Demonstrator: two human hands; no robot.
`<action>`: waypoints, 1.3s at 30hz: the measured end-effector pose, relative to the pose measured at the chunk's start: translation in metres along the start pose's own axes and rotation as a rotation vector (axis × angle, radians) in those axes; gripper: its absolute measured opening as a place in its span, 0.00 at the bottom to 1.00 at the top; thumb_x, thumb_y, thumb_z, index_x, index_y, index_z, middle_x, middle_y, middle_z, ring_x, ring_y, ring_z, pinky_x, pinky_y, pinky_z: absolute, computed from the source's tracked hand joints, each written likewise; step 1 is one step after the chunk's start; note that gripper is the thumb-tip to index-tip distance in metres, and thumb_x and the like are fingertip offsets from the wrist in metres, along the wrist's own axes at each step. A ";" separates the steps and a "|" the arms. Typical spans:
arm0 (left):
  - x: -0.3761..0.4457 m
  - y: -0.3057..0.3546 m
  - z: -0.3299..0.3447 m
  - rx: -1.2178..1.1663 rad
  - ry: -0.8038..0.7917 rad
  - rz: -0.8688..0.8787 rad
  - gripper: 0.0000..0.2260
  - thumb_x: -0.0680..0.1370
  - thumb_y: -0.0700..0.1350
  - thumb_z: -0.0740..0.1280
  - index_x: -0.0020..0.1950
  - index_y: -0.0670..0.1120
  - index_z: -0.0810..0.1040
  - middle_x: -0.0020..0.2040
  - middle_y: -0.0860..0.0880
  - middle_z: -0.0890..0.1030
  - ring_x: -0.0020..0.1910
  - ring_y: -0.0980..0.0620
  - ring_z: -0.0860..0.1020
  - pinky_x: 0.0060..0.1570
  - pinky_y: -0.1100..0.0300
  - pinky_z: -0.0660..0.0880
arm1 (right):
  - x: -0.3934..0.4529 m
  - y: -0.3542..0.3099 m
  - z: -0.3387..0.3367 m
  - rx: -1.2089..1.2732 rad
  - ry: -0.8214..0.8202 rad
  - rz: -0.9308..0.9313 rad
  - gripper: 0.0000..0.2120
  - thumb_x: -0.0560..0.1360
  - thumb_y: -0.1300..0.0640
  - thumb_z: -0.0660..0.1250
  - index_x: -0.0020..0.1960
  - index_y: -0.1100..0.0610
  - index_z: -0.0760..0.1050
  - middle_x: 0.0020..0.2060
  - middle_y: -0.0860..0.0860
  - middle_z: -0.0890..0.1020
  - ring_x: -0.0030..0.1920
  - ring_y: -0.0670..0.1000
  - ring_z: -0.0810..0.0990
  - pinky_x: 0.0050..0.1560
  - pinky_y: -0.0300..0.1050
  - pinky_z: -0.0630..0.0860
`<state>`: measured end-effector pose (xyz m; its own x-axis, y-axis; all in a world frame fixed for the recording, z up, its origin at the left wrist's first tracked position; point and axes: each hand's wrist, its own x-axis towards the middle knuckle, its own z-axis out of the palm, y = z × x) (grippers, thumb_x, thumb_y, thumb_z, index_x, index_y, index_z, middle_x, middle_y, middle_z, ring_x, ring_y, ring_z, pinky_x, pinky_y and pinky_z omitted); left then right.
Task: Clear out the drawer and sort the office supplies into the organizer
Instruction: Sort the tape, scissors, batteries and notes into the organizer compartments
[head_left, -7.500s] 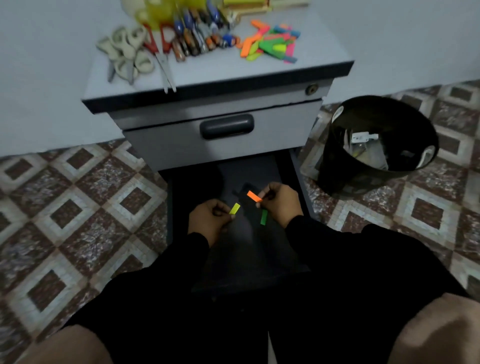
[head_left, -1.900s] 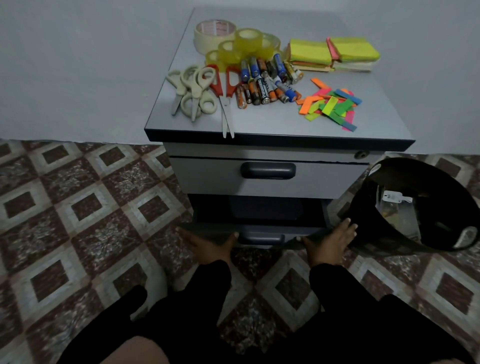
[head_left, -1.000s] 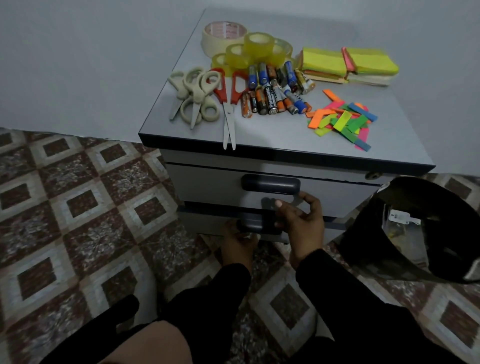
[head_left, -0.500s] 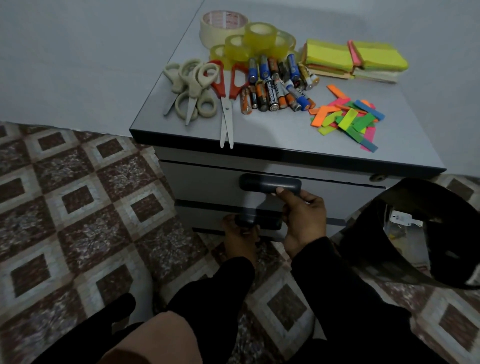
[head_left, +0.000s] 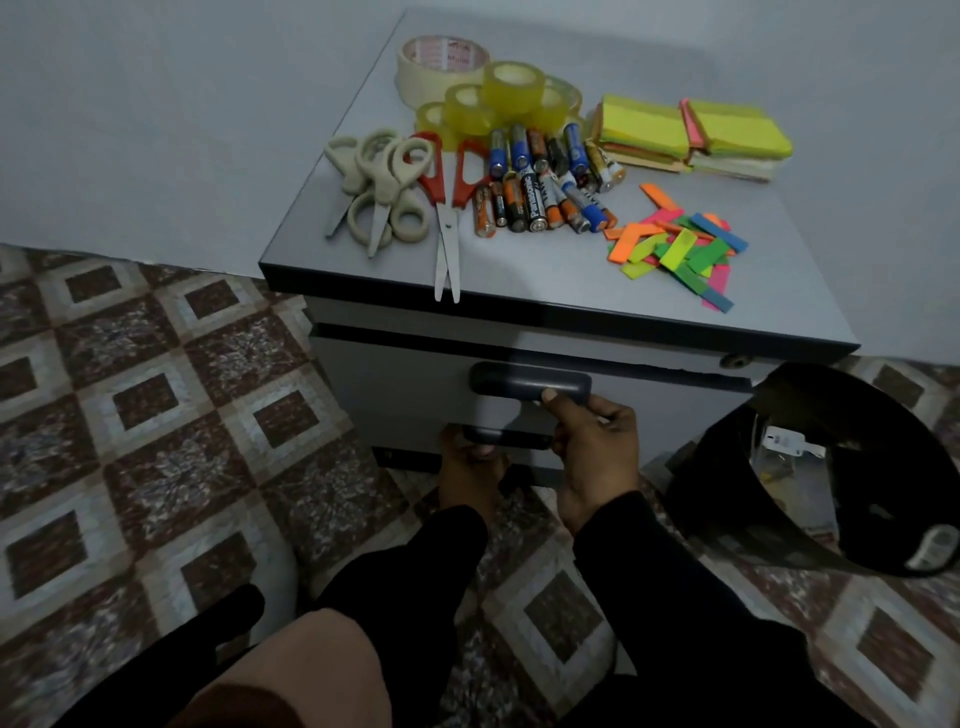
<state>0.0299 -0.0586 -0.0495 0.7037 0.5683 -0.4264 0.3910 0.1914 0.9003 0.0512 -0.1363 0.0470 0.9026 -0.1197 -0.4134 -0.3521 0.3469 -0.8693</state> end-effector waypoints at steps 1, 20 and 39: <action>-0.003 0.002 -0.004 -0.037 -0.026 -0.035 0.05 0.79 0.41 0.62 0.54 0.49 0.71 0.46 0.46 0.74 0.44 0.50 0.75 0.49 0.56 0.74 | 0.001 0.001 0.000 -0.020 -0.007 0.001 0.20 0.71 0.64 0.71 0.59 0.65 0.69 0.34 0.50 0.74 0.30 0.42 0.70 0.31 0.32 0.70; -0.093 0.084 -0.120 0.670 -0.103 0.642 0.30 0.72 0.62 0.68 0.70 0.56 0.63 0.69 0.53 0.69 0.70 0.52 0.65 0.74 0.44 0.42 | -0.114 0.009 -0.043 -0.113 0.017 0.048 0.16 0.74 0.67 0.67 0.57 0.61 0.64 0.41 0.52 0.75 0.40 0.47 0.74 0.41 0.38 0.72; -0.095 0.078 -0.145 1.179 -0.382 0.541 0.33 0.62 0.71 0.68 0.55 0.48 0.80 0.55 0.49 0.79 0.53 0.49 0.77 0.58 0.50 0.74 | -0.087 -0.043 -0.096 -1.976 -0.524 -0.487 0.37 0.70 0.45 0.71 0.73 0.50 0.59 0.69 0.51 0.68 0.67 0.55 0.66 0.65 0.51 0.64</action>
<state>-0.0923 0.0191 0.0739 0.9745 0.0603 -0.2163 0.1511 -0.8886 0.4330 -0.0355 -0.2303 0.0944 0.8255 0.4596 -0.3277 0.4653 -0.8827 -0.0659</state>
